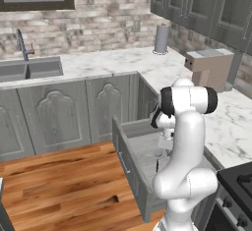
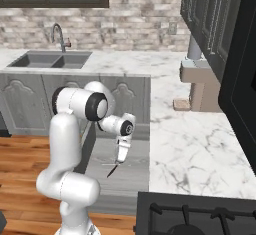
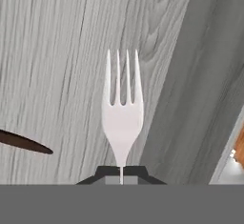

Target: Organize the utensils by type. Pick up the wooden spoons from the counter and place them in the open cabinet. Then pick up the metallic utensils from the counter and place them in the open drawer.

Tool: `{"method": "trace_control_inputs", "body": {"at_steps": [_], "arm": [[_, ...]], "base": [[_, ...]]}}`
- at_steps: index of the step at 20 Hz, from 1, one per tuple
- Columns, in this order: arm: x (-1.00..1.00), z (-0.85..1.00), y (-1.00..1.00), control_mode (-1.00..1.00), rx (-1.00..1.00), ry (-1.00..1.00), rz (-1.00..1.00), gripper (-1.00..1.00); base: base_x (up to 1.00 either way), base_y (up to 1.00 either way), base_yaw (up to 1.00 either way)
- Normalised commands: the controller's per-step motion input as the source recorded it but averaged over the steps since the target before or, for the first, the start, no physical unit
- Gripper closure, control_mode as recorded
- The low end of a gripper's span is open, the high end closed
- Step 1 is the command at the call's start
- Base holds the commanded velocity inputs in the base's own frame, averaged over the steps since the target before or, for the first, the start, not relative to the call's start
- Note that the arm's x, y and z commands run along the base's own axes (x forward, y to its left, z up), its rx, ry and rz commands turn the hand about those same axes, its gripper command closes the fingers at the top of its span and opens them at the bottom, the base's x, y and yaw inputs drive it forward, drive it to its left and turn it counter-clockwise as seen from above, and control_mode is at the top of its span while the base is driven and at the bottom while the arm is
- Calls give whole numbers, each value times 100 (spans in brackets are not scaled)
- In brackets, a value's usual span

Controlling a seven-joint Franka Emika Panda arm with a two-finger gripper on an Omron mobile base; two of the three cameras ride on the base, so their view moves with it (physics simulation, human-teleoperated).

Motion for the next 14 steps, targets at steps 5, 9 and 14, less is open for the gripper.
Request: {"method": "trace_control_inputs", "body": {"at_steps": [5,9,14], "arm": [[17,-38,-6,-100,-19,-3,-11,100],[21,-39,-2,-100,-11,-1,-8,100],[28,-33,-4,-100,-11,-7,-3,100]], "base": [[0,0,0],[0,0,0],[0,0,0]]}}
